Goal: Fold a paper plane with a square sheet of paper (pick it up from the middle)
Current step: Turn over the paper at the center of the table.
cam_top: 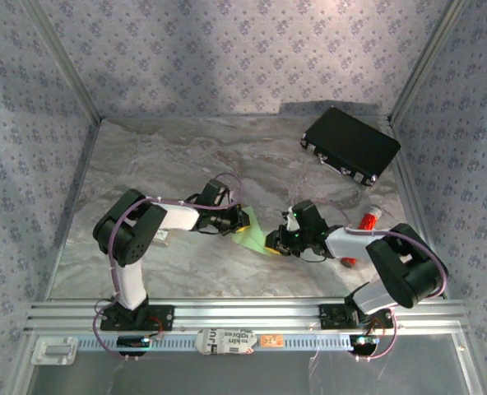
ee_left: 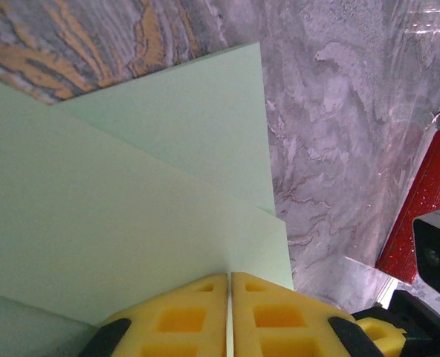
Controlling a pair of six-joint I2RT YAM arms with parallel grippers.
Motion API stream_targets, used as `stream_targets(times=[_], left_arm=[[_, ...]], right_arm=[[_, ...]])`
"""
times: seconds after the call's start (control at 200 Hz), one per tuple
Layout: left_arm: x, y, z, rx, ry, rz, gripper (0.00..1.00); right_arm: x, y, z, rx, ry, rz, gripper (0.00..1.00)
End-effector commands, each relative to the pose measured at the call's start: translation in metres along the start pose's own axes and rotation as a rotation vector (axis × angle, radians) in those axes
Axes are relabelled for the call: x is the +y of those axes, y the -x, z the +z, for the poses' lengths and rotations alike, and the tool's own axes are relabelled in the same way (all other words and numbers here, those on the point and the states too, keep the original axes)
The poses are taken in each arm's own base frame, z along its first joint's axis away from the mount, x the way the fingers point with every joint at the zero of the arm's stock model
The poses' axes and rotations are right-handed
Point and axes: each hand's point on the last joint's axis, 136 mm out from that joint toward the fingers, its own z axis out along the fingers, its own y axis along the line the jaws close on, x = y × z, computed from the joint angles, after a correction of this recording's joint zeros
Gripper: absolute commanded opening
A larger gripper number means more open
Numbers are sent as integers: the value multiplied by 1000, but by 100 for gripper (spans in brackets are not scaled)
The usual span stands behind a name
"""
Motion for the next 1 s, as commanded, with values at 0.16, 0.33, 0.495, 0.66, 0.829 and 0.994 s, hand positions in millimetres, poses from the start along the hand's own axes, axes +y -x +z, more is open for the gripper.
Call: stream_targets(times=[0.16,0.33,0.495,0.66,0.829,0.994], left_arm=[[-14,-1,-10,0,-38,5,19],[-46,0,-32,-21,-76,88,42],[-59,0,-57,-59,-44,150,57],[-61,4,-81,-146,10,185,59],[-56,9,-104,-242,57,192,60],[-53,16,-124,-327,63,175,61]], right_arm=[[4,-1,-1,19,32,-31,10],[6,-1,-9,1,11,-57,8],[12,3,-31,-51,-69,-159,8],[25,10,-66,-148,-158,-280,8],[33,16,-100,-243,-264,-380,7],[30,21,-128,-297,-460,-437,5]])
